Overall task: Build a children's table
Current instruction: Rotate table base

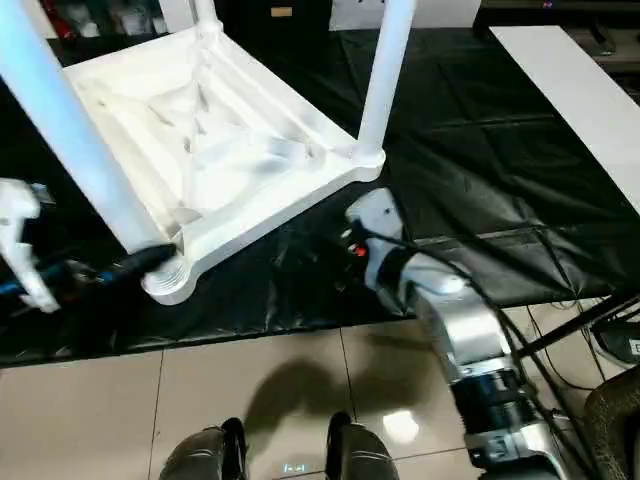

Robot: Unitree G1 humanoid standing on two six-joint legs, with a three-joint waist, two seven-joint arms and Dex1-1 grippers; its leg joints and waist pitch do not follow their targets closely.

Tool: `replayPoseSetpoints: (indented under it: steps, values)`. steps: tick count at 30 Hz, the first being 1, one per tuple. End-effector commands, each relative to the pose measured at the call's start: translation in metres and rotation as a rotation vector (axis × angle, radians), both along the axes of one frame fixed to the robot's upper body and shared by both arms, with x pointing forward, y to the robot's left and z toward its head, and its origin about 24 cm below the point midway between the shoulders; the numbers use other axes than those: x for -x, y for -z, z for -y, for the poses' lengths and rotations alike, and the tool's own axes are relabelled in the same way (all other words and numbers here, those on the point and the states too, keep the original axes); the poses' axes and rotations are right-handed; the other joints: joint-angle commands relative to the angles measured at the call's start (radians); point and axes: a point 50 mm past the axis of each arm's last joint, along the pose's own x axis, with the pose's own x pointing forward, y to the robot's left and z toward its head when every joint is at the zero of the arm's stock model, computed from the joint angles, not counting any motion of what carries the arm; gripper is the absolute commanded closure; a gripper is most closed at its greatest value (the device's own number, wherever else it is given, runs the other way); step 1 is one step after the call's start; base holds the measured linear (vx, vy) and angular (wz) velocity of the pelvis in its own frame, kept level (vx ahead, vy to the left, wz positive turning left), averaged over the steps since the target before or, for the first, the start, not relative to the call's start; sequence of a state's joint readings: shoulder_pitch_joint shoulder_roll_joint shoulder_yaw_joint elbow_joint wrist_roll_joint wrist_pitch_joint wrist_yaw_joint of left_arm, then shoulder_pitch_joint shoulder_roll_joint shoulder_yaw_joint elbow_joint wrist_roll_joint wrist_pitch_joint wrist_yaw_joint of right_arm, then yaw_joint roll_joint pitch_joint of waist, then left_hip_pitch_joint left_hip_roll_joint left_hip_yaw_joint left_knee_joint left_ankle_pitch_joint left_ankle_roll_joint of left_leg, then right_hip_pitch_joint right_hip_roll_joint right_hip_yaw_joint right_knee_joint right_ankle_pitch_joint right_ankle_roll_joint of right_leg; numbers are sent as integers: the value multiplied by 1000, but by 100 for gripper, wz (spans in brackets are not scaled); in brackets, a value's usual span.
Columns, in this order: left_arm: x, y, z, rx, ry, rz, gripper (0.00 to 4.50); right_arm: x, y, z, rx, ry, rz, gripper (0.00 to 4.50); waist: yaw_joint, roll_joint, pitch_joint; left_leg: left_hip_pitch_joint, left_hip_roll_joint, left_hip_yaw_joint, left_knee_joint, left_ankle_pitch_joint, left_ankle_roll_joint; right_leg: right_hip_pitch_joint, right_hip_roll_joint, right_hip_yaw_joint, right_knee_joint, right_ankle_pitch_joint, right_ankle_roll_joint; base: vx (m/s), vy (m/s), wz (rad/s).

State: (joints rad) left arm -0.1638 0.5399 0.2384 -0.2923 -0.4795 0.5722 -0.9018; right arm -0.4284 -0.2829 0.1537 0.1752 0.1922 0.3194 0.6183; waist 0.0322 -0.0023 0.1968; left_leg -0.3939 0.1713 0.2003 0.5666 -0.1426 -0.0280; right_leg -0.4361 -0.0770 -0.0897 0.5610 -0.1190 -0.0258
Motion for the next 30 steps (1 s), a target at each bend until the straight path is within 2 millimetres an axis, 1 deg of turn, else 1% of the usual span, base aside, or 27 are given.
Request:
replayPoseSetpoints:
  steps: [1,2,3,4,5,6,7,8,9,10,11,13,14,16,17,18,19,20,21,22,23,24,25,26,27,29,30]
  values:
    - [1,1,24,25,95,-4,4,-6,2,-4,26,42,14,0,2,9,-85,33,57,-32,-67,-283,23,47,-73,66,-60,-401,-173,0,0,0]
    - [1,1,31,37,121,-6,4,-9,3,-6,24,62,16,0,1,6,-85,32,56,-31,-67,-272,27,49,-72,66,-59,-380,-182,0,0,0]
    - [1,1,31,37,121,-6,4,-9,3,-6,24,62,16,0,1,7,-86,32,56,-31,-65,-265,27,50,-72,66,-57,-369,-188,0,0,0]
    - [1,1,39,50,143,-4,4,-13,3,-7,22,84,22,0,3,7,-87,34,56,-30,-65,-258,32,50,-71,66,-56,-357,-192,0,0,0]
    - [2,2,51,77,185,-7,4,-17,3,-9,20,107,19,0,3,7,-87,35,57,-28,-64,-254,34,49,-71,67,-55,-349,-194,0,0,0]
    - [2,2,52,80,189,-7,4,-17,3,-9,20,108,19,0,3,6,-88,33,57,-29,-64,-246,34,52,-72,66,-53,-340,-204,0,0,0]
    - [4,1,70,114,249,-7,4,-22,5,-13,20,132,17,0,4,7,-91,32,58,-28,-62,-232,34,53,-72,67,-49,-314,-213,0,0,0]
    - [4,2,74,120,259,-8,4,-23,6,-14,24,134,14,0,5,6,-90,32,58,-28,-62,-233,37,53,-70,66,-49,-303,-216,0,0,0]
    - [5,2,79,128,273,-9,4,-24,7,-15,31,137,9,0,4,4,-91,30,59,-28,-62,-231,36,55,-69,67,-46,-295,-216,0,0,0]
    - [5,2,79,128,273,-9,4,-24,7,-15,31,137,9,0,2,3,-91,26,56,-29,-62,-228,37,61,-71,65,-46,-299,-211,0,0,0]
    - [5,3,87,137,291,-8,4,-25,9,-16,42,137,8,0,0,-1,-93,26,55,-27,-61,-225,41,61,-70,66,-48,-301,-209,0,0,0]
    - [4,3,91,142,302,-7,4,-26,10,-17,51,138,8,0,-2,-2,-92,23,54,-29,-60,-222,45,64,-73,65,-48,-316,-202,0,0,0]
    - [2,2,100,161,316,1,4,-27,12,-19,56,139,3,0,-5,-4,-92,21,53,-28,-58,-216,49,64,-72,66,-49,-324,-194,0,0,0]
    - [1,-1,119,197,357,12,4,-29,14,-24,58,143,-2,0,-6,-1,-91,25,53,-26,-57,-229,49,61,-71,65,-55,-350,-191,0,0,0]
    - [1,-1,119,197,357,12,4,-29,14,-24,58,143,-2,0,-6,-3,-90,26,53,-26,-56,-233,47,60,-70,65,-57,-358,-189,0,0,0]
    - [1,-2,125,205,369,14,4,-30,15,-25,58,145,-3,0,-6,-4,-90,20,52,-30,-57,-232,44,67,-72,62,-54,-365,-184,0,0,0]
    - [1,-2,125,205,369,14,4,-30,15,-25,58,145,-3,0,-8,-6,-90,20,52,-31,-57,-241,42,66,-73,61,-57,-381,-173,0,0,0]
    - [0,-2,131,212,382,17,4,-31,15,-27,51,147,-3,0,-9,-1,-91,22,53,-31,-57,-242,42,65,-74,62,-56,-380,-172,0,0,0]
    - [0,-3,135,216,387,22,4,-31,15,-29,46,148,-2,0,-13,0,-92,24,53,-31,-56,-243,45,63,-71,61,-57,-370,-174,0,0,0]
    - [-2,-4,141,228,389,27,4,-32,14,-32,40,148,3,0,-17,-2,-92,23,51,-29,-55,-243,48,62,-69,61,-58,-362,-180,0,0,0]
    - [-3,-5,143,231,389,29,4,-32,14,-33,39,148,5,0,-17,-2,-93,23,51,-30,-55,-243,47,63,-70,60,-57,-359,-184,0,0,0]
    - [-4,-5,145,236,389,31,4,-33,13,-34,36,148,7,0,-19,-3,-94,20,52,-31,-55,-235,50,66,-69,60,-54,-344,-186,0,0,0]
    - [-5,-7,151,247,395,37,4,-34,13,-37,29,142,10,0,-20,-4,-94,20,52,-30,-55,-235,52,66,-69,60,-53,-339,-188,0,0,0]
    - [-6,-10,158,262,407,46,4,-34,13,-41,22,132,11,0,-22,-2,-95,21,52,-30,-54,-235,57,66,-69,60,-54,-334,-194,0,0,0]
    - [-6,-10,159,264,408,47,4,-34,13,-41,22,131,11,0,-22,-2,-96,22,51,-29,-52,-236,60,65,-69,59,-55,-333,-199,0,0,0]
    - [-7,-13,167,278,416,59,4,-35,13,-46,18,122,13,0,-22,-5,-97,18,51,-29,-51,-230,66,70,-71,58,-54,-331,-201,0,0,0]
    - [-10,-14,170,279,408,67,4,-36,13,-48,18,121,14,0,-22,-3,-98,17,51,-30,-51,-227,68,71,-72,58,-53,-326,-202,0,0,0]
